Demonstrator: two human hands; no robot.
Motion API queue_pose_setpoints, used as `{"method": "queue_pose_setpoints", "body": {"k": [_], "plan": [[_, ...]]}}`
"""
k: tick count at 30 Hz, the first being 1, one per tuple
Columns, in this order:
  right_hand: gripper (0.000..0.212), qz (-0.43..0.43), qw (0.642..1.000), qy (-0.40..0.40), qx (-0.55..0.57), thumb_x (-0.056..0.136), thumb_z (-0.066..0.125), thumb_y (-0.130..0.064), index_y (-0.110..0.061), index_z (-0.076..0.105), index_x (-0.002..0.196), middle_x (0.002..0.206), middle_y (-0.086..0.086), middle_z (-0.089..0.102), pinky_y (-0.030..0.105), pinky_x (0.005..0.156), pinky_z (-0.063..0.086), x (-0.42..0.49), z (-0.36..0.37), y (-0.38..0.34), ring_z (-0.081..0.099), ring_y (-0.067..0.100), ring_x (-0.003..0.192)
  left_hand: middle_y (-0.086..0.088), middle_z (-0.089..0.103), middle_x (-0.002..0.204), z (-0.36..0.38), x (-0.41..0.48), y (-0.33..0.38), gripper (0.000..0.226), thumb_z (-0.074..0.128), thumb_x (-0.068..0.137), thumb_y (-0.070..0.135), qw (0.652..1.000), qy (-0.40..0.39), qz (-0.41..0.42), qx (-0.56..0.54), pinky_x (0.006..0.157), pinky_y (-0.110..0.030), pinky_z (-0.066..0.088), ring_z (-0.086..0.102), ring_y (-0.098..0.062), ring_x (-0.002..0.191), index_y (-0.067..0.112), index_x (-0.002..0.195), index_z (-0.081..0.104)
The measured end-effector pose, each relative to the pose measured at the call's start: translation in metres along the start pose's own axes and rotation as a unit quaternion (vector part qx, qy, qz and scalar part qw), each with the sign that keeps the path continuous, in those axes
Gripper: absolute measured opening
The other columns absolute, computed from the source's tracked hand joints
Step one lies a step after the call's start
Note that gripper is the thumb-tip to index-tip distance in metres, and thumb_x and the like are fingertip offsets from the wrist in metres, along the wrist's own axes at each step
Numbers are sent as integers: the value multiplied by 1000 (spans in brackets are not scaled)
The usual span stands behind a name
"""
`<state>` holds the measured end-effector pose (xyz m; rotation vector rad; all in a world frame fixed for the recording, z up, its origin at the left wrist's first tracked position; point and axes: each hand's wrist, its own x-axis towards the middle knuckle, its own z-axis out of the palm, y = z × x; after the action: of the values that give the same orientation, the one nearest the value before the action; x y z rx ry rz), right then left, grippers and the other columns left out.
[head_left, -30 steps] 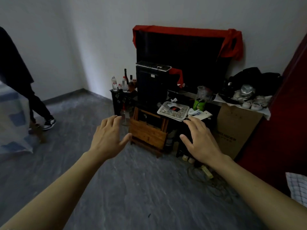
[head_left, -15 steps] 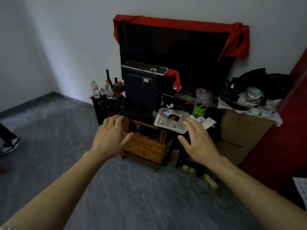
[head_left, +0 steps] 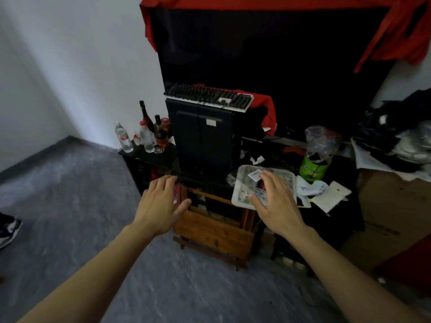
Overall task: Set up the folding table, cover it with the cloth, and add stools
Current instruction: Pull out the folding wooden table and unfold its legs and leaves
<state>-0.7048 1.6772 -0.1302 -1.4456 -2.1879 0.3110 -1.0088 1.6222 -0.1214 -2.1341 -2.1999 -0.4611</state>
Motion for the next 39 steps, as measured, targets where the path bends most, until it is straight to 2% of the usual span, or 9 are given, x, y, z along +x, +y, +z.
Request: {"method": "queue_pose_setpoints", "body": {"k": [5, 12, 19, 22, 25, 29, 33, 36, 39], "plan": [[66, 10, 1000, 1, -1, 98, 50, -46, -9, 33, 150, 156, 7, 32, 37, 118, 25, 82, 21, 12, 27, 22, 144, -9, 43, 145, 20, 87, -25, 75, 48, 89, 61, 1000, -13, 12, -5, 105, -46, 42, 38, -29, 133, 13, 144, 36], [65, 42, 999, 1, -26, 98, 53, -44, -6, 36, 148, 155, 10, 35, 40, 117, 28, 164, 73, 16, 31, 25, 143, -7, 41, 147, 68, 188, -66, 75, 48, 90, 62, 998, -49, 46, -20, 103, -43, 41, 36, -27, 134, 14, 146, 35], [66, 118, 992, 18, -44, 96, 57, -41, -1, 39, 146, 155, 12, 32, 40, 118, 29, 226, 151, 9, 29, 25, 144, -6, 39, 148, 136, 287, -140, 74, 47, 90, 62, 990, -95, 96, -47, 103, -44, 41, 35, -28, 135, 15, 145, 33], [71, 175, 983, 18, -44, 96, 46, -53, -7, 34, 149, 159, 9, 24, 37, 118, 24, 249, 188, 4, 20, 22, 147, -7, 39, 148, 168, 324, -172, 73, 48, 90, 61, 983, -130, 121, -52, 103, -44, 41, 37, -29, 134, 14, 144, 35], [71, 222, 975, 12, -24, 96, 40, -60, -14, 32, 150, 160, 4, 21, 38, 116, 25, 258, 218, -2, 17, 20, 148, -6, 40, 147, 198, 342, -195, 72, 46, 90, 62, 974, -166, 141, -60, 102, -44, 42, 37, -28, 132, 16, 144, 35], [66, 266, 963, -22, -27, 97, 50, -49, -11, 34, 149, 159, 7, 24, 44, 117, 32, 258, 250, -2, 21, 23, 147, -5, 40, 146, 233, 346, -210, 72, 46, 90, 62, 962, -217, 147, -75, 106, -41, 39, 36, -26, 132, 15, 145, 35], [61, 296, 955, -36, -3, 97, 55, -41, -8, 39, 146, 157, 8, 27, 41, 116, 32, 252, 282, 9, 24, 24, 145, -4, 39, 147, 268, 339, -215, 73, 47, 90, 61, 949, -265, 155, -74, 109, -42, 36, 36, -26, 134, 18, 146, 32], [55, 305, 951, -45, 7, 96, 59, -34, -8, 45, 142, 153, 7, 32, 39, 114, 36, 250, 307, 23, 31, 23, 141, -5, 41, 145, 291, 334, -217, 71, 49, 90, 59, 943, -287, 156, -70, 107, -42, 37, 37, -26, 132, 17, 146, 34], [53, 307, 950, -55, 27, 95, 61, -30, -5, 46, 140, 149, 10, 38, 45, 110, 39, 249, 328, 37, 37, 27, 138, -5, 41, 145, 312, 328, -218, 69, 49, 90, 59, 942, -291, 153, -71, 107, -42, 38, 36, -26, 132, 18, 144, 35]]}}
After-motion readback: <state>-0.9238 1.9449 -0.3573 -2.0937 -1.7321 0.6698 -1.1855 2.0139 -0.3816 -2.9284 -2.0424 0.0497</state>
